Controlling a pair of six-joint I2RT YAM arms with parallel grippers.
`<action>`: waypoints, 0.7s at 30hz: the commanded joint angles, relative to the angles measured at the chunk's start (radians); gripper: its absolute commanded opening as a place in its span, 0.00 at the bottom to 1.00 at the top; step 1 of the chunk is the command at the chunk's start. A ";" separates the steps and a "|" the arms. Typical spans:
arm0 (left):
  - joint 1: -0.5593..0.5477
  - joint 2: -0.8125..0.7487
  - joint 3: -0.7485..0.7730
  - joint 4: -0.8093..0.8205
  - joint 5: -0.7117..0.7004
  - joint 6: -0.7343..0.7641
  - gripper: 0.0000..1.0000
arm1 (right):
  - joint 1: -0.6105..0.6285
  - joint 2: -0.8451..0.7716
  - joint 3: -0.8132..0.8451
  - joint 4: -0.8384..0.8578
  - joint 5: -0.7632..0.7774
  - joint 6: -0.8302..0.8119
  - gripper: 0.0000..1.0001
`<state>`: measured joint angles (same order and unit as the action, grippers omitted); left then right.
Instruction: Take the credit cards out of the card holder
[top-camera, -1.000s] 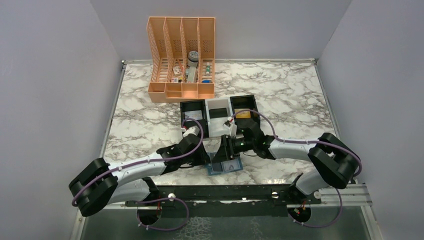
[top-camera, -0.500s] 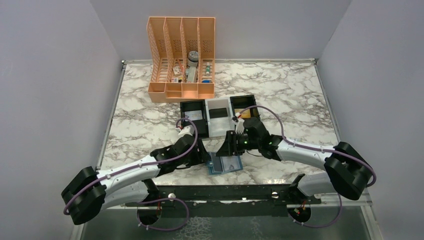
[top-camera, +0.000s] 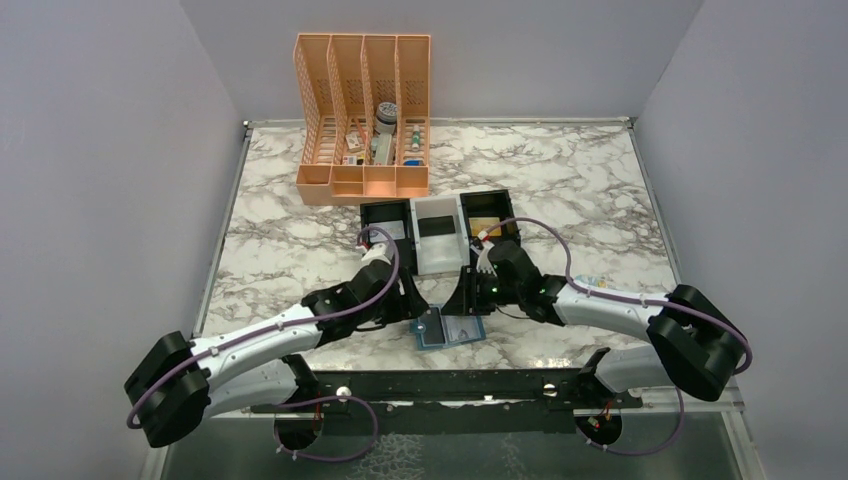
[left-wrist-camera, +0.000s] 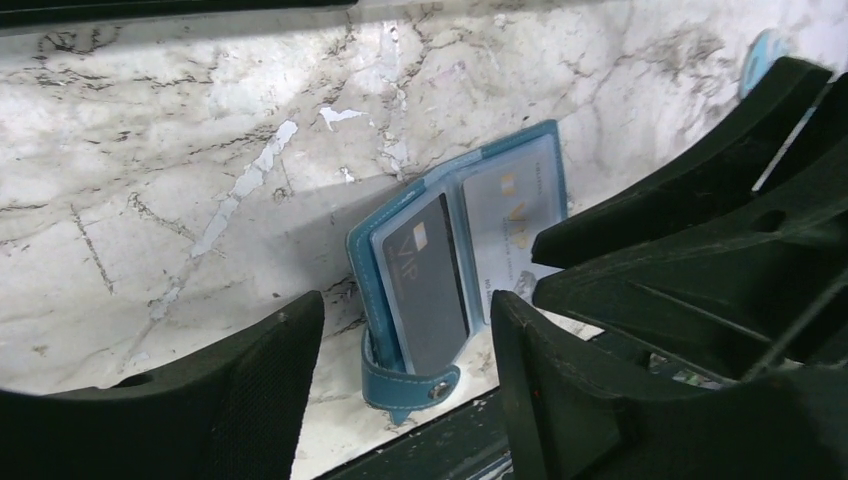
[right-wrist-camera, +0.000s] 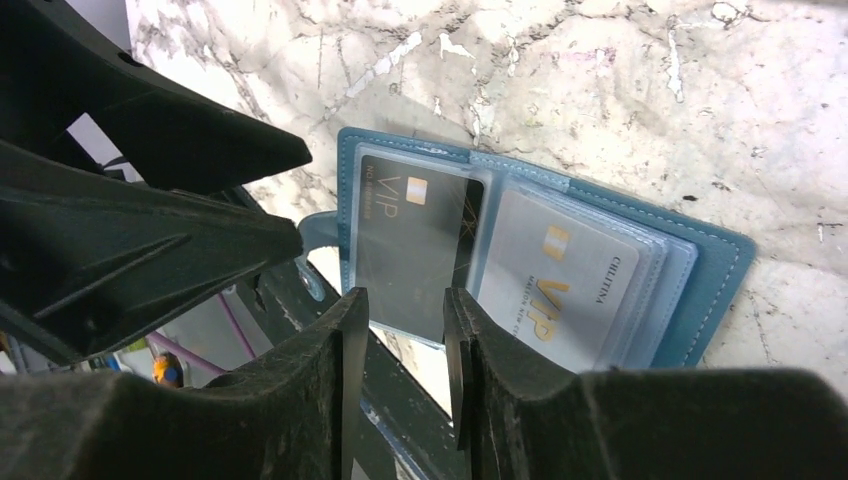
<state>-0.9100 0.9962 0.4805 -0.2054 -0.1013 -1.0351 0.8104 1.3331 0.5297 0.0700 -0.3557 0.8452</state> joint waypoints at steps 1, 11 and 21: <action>-0.002 0.081 0.038 0.016 0.054 0.044 0.61 | 0.006 -0.019 -0.014 0.010 0.039 0.011 0.34; -0.004 0.179 0.060 -0.008 0.056 0.084 0.47 | 0.006 0.018 -0.025 0.048 -0.017 0.014 0.34; -0.004 0.249 0.067 -0.054 0.037 0.111 0.30 | 0.006 0.123 -0.003 0.090 -0.130 -0.030 0.32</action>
<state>-0.9112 1.2381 0.5179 -0.2161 -0.0601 -0.9501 0.8104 1.4082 0.5106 0.1249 -0.4149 0.8471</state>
